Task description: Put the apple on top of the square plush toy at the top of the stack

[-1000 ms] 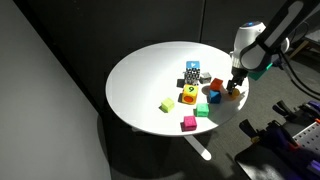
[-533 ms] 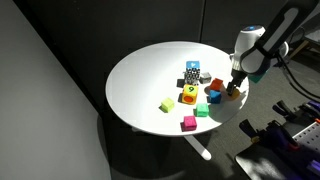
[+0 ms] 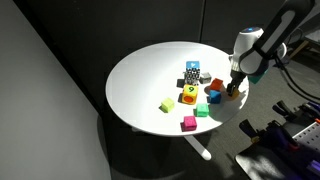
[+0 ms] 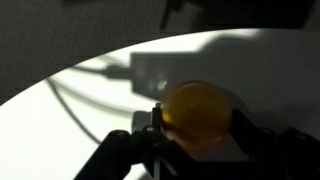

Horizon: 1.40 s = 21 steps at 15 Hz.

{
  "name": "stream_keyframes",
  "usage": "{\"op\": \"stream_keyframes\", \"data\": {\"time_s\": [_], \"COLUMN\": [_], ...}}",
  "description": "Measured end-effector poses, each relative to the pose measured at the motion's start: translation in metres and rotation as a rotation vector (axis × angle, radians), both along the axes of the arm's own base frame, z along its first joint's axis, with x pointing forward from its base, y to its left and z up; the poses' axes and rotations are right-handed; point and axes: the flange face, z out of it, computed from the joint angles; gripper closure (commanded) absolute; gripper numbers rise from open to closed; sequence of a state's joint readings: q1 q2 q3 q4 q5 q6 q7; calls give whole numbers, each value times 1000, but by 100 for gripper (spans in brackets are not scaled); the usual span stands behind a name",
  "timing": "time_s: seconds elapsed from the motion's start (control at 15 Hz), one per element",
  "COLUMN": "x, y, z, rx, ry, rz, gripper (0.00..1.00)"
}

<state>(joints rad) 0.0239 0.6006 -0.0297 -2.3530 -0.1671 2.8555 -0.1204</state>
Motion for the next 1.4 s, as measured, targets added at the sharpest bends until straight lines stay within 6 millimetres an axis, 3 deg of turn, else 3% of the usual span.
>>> {"op": "stream_keyframes", "data": {"time_s": [0.27, 0.73, 1.4], "x": [1, 22, 67], "y": [-2, -2, 26], "z": [4, 41, 78], "rx": [-10, -33, -45], "ry": [39, 110, 81], "rz": [-5, -23, -67], "gripper": [56, 56, 56]}}
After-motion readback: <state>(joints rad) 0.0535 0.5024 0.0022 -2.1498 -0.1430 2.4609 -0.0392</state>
